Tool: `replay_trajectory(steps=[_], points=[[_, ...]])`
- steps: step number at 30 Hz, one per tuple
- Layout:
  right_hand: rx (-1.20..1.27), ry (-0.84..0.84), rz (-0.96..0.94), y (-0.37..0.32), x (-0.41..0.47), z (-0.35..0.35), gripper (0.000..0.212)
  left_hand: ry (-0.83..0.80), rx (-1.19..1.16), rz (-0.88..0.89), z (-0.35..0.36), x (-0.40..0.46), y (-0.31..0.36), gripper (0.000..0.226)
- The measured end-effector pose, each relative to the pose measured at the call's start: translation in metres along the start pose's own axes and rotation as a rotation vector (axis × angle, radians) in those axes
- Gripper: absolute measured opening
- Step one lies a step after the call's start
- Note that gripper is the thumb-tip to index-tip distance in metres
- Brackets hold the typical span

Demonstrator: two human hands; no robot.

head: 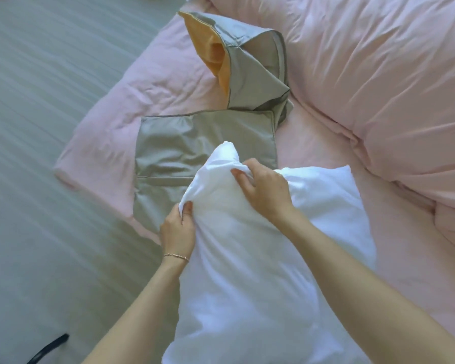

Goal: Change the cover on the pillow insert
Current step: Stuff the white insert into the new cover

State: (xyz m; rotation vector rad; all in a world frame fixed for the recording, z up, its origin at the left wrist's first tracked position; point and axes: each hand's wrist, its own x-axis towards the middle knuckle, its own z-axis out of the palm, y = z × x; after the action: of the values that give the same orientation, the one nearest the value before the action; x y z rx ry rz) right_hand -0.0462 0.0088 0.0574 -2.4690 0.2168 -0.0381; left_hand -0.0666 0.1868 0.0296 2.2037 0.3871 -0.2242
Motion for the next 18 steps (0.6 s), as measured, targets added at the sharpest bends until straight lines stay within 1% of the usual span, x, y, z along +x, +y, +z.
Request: replay_trajectory(steps=[1, 3, 4, 5, 6, 8, 9, 11, 13, 15, 16, 18], points=[[0.024, -0.095, 0.043, -0.007, 0.006, 0.013, 0.035, -0.013, 0.033, -0.054, -0.007, 0.010, -0.012, 0.037], [0.122, -0.271, 0.173, -0.016, 0.016, 0.038, 0.046, -0.139, 0.150, -0.154, -0.016, 0.032, -0.038, 0.035], [0.151, -0.325, 0.215, -0.017, 0.018, 0.049, 0.049, -0.222, 0.194, -0.192, -0.019, 0.043, -0.049, 0.029], [0.133, -0.368, 0.223, -0.015, 0.020, 0.062, 0.048, -0.280, 0.204, -0.217, -0.022, 0.054, -0.057, 0.017], [0.049, -0.410, 0.177, -0.012, 0.021, 0.076, 0.043, -0.309, 0.194, -0.223, -0.024, 0.064, -0.060, 0.010], [-0.214, -0.476, 0.034, -0.008, 0.024, 0.099, 0.037, -0.310, 0.158, -0.171, -0.027, 0.086, -0.061, 0.032], [-0.320, -0.482, -0.027, -0.007, 0.027, 0.107, 0.041, -0.299, 0.166, -0.101, -0.028, 0.098, -0.059, 0.036], [-0.463, -0.488, -0.105, -0.005, 0.035, 0.117, 0.050, -0.274, 0.232, 0.091, -0.024, 0.123, -0.057, 0.032], [-0.516, -0.390, -0.130, 0.000, 0.044, 0.121, 0.053, -0.252, 0.318, 0.250, -0.018, 0.150, -0.061, 0.028], [-0.518, -0.267, -0.158, 0.006, 0.049, 0.119, 0.050, -0.289, 0.411, 0.335, -0.010, 0.172, -0.069, 0.031], [-0.512, -0.224, -0.175, 0.009, 0.048, 0.117, 0.049, -0.330, 0.462, 0.355, -0.007, 0.180, -0.072, 0.039], [-0.508, -0.206, -0.154, 0.015, 0.043, 0.110, 0.049, -0.420, 0.499, 0.400, -0.003, 0.185, -0.076, 0.064]])
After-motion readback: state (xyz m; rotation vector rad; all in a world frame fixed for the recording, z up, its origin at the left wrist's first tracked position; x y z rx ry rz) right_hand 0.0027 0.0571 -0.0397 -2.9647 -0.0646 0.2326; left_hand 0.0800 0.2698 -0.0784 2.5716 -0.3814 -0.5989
